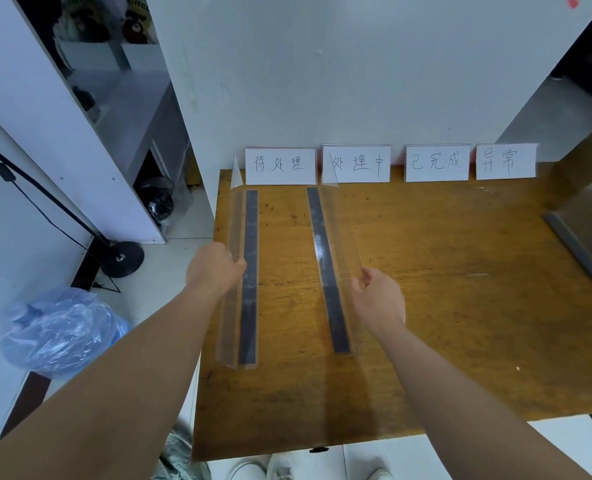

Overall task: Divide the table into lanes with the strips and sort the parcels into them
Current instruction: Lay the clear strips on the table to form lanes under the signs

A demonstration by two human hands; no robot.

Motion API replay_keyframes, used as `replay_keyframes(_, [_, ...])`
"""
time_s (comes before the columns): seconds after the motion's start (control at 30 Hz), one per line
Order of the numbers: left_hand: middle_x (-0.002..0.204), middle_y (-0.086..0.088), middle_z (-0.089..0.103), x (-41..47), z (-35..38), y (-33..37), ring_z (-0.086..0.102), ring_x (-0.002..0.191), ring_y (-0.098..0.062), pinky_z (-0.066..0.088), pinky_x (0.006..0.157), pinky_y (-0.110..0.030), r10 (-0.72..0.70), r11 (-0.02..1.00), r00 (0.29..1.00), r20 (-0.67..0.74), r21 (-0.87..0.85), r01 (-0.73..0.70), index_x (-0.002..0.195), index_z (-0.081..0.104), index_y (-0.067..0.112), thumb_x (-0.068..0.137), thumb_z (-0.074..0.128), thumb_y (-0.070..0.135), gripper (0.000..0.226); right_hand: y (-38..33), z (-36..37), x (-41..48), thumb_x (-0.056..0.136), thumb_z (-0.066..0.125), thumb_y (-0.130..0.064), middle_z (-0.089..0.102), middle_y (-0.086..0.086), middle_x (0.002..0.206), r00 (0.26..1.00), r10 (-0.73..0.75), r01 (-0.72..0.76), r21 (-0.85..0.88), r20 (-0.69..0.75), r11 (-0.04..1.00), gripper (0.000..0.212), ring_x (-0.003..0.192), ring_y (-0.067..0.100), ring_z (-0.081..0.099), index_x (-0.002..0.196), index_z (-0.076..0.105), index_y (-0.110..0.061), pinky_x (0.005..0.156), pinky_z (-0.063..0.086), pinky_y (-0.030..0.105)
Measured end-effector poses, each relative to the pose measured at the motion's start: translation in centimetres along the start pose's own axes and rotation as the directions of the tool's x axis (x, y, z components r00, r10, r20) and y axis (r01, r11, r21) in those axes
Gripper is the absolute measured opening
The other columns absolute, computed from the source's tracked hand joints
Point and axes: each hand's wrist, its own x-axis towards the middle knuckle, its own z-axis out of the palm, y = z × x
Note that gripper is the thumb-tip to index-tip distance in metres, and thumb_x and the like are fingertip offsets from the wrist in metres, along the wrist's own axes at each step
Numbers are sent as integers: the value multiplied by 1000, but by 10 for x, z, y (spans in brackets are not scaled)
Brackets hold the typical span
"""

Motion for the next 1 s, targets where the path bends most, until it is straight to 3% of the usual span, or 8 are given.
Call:
replay_keyframes(0.2, [70, -3, 56, -5, 1, -2, 54, 60, -16, 40, 51, -27, -7, 1000, 1000, 0, -8, 7, 74, 54, 13, 92, 61, 37, 30, 5, -4, 2, 99, 49, -29, 65, 5, 119, 1000, 9, -10, -42, -4, 999, 43, 92, 15, 62, 138, 47, -10, 66, 42, 20])
replay_keyframes(0.33, [78, -2, 61, -9, -4, 2, 59, 72, -19, 54, 76, -40, 13, 998, 1000, -17, 70, -11, 88, 58, 15, 90, 60, 44, 28, 7, -8, 4, 98, 50, -32, 59, 5, 132, 1000, -2, 2, -65, -5, 998, 51, 108, 18, 62, 144, 42, -12, 78, 49, 27])
replay_keyframes(0.4, [77, 1, 57, -13, -7, 5, 59, 79, -21, 52, 85, -44, 20, 991, 999, -43, 134, -14, 93, 56, 14, 90, 60, 45, 32, 5, -11, 4, 98, 50, -33, 57, 5, 136, 1000, -14, 13, -72, -8, 997, 53, 114, 19, 60, 145, 40, -12, 84, 49, 28])
replay_keyframes(0.5, [96, -4, 60, -15, -11, 8, 59, 96, -27, 48, 92, -47, 49, 981, 995, -85, 192, -31, 109, 53, 11, 87, 60, 51, 46, 4, -17, 3, 98, 51, -35, 55, 4, 138, 999, -33, 32, -62, -16, 998, 55, 112, 17, 60, 146, 39, -12, 81, 46, 25])
replay_keyframes(0.63, [116, -4, 59, -22, -18, 22, 54, 115, -28, 30, 108, -53, 141, 963, 982, -122, 247, -107, 118, 52, 13, 88, 57, 51, 49, 5, -28, 4, 97, 51, -37, 52, 4, 142, 997, -59, 57, -57, -39, 997, 57, 118, 19, 57, 147, 39, -13, 90, 49, 31])
replay_keyframes(0.77, [127, -4, 58, -36, -24, 44, 51, 122, -24, 28, 112, -55, 279, 932, 945, -170, 285, -224, 127, 51, 13, 91, 53, 49, 51, 11, -49, 5, 97, 53, -35, 50, 4, 144, 993, -78, 75, -43, -85, 996, 55, 128, 20, 51, 146, 40, -14, 100, 44, 32])
replay_keyframes(1.0, [151, -4, 43, -69, -19, 110, 35, 142, -23, 10, 120, -55, 438, 872, 894, -93, 284, -398, 148, 36, 16, 96, 47, 50, 63, 53, -101, -1, 97, 53, -38, 48, 1, 146, 981, -48, 38, -59, -187, 998, 54, 131, 19, 47, 145, 41, -17, 104, 43, 35])
